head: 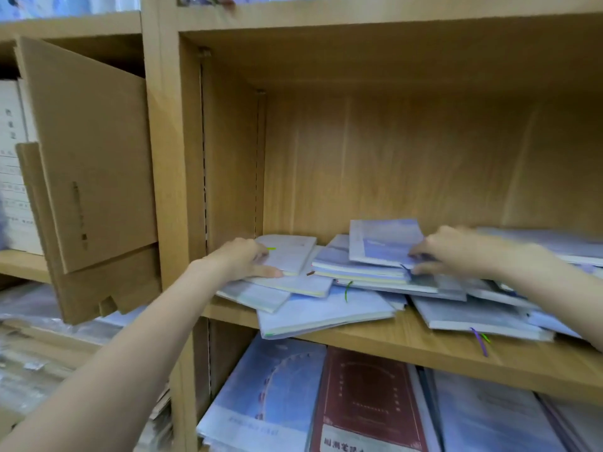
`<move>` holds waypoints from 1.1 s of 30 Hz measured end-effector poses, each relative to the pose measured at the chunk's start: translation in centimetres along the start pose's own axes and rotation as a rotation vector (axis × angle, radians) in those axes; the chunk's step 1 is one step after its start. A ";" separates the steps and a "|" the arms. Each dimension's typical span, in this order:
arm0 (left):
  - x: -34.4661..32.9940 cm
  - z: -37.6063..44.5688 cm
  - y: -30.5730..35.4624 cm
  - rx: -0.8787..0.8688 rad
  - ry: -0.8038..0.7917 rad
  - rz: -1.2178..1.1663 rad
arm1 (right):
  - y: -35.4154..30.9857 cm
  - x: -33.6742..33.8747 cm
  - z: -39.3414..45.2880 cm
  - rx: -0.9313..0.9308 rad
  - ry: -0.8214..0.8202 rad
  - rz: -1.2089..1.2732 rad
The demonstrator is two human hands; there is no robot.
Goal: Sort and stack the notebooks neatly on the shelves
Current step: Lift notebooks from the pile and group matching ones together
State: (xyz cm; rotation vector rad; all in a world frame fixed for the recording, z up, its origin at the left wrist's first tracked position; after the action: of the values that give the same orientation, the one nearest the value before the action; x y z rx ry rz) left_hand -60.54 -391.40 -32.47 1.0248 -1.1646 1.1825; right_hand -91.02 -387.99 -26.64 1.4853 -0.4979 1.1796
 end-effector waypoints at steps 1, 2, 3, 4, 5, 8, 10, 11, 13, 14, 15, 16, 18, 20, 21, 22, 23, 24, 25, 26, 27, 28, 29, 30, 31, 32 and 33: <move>0.1 -0.2 0.3 -0.011 0.056 0.125 | -0.3 0.2 0.1 -0.008 -0.016 0.109; 0.1 -0.5 0.7 -0.020 0.121 0.257 | -0.6 0.9 0.2 -0.004 0.038 0.218; 0.1 -1.0 1.2 -0.041 0.192 0.392 | -1.1 1.7 0.6 0.036 0.120 0.310; 0.1 -1.2 1.6 -0.058 0.259 0.471 | -2.2 2.4 0.9 0.116 0.199 0.396; 0.2 -1.3 1.8 -0.081 0.323 0.471 | -3.9 3.1 1.2 0.224 0.254 0.457; 0.6 -0.9 -0.1 -0.007 0.402 0.128 | -9.9 2.9 2.6 0.406 0.210 0.396; 0.5 -0.9 -1.1 0.009 0.354 0.006 | -12.6 1.7 3.8 0.381 0.179 0.266; 0.3 -1.1 -1.6 0.019 0.334 -0.007 | -13.5 1.4 4.2 0.361 0.215 0.205; 0.2 -1.7 -2.2 0.054 0.384 -0.014 | -14.5 1.0 4.9 0.306 0.311 0.099; 0.6 -2.0 -2.4 0.073 0.433 -0.051 | -14.8 1.0 5.1 0.282 0.343 0.072; 1.3 -2.6 -2.5 0.088 0.501 -0.088 | -14.9 1.1 5.2 0.257 0.369 0.069; 2.2 -3.4 -2.7 0.115 0.572 -0.132 | -14.7 1.2 5.3 0.228 0.391 0.127; 4.5 -4.9 -3.0 0.150 0.733 -0.197 | -13.0 1.9 5.2 0.158 0.491 0.487; 6.4 -6.3 -3.6 0.178 0.838 -0.232 | -10.3 3.3 4.4 0.066 0.717 0.914; 6.8 -6.9 -3.8 0.189 0.859 -0.244 | -8.8 4.1 3.9 -0.024 0.852 1.088; 7.0 -7.3 -3.8 0.185 0.875 -0.253 | -7.2 5.0 3.4 -0.131 0.962 1.251; 7.0 -7.7 -3.6 0.165 0.894 -0.265 | -5.8 5.8 2.9 -0.235 1.041 1.404; 7.0 -8.2 -3.1 0.139 0.922 -0.280 | -4.5 6.7 2.4 -0.308 1.096 1.534; 6.9 -8.9 -2.2 0.099 0.959 -0.289 | -3.4 7.4 1.9 -0.339 1.149 1.605; 6.8 -9.6 -1.2 0.041 1.000 -0.284 | -2.5 8.1 1.4 -0.338 1.202 1.593; 6.5 -10.3 -0.1 -0.028 1.029 -0.260 | -1.8 8.8 0.5 -0.317 1.259 1.510; 5.9 -10.9 1.0 -0.112 1.028 -0.221 | -1.3 9.3 -0.3 -0.279 1.318 1.393; 5.2 -11.3 2.2 -0.211 1.004 -0.157 | -1.1 9.8 -1.3 -0.232 1.372 1.264; 4.1 -11.5 3.4 -0.319 0.966 -0.069 | -1.1 10.0 -2.1 -0.180 1.408 1.149; 2.9 -11.5 4.4 -0.419 0.928 0.017 | -1.2 10.0 -2.5 -0.107 1.413 1.056; 1.7 -11.6 5.0 -0.490 0.913 0.060 | -1.6 9.7 -2.5 -0.016 1.378 0.975; 0.9 -11.7 5.3 -0.514 0.911 0.032 | -2.3 8.9 -2.3 0.097 1.295 0.893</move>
State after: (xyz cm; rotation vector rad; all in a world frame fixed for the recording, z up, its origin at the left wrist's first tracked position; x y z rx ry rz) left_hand -64.38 -379.14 -33.13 0.0287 -0.6734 1.0964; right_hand -86.37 -382.62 -20.33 0.2471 -0.1483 2.5428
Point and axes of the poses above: each hand's wrist, its own z-axis towards the middle knuckle, its own x-axis out of the back of the hand, y = z × x, the point moved 3 cm from there along z, towards the middle knuckle, and after that the axes turned 3 degrees about z, right-handed, at the moved point
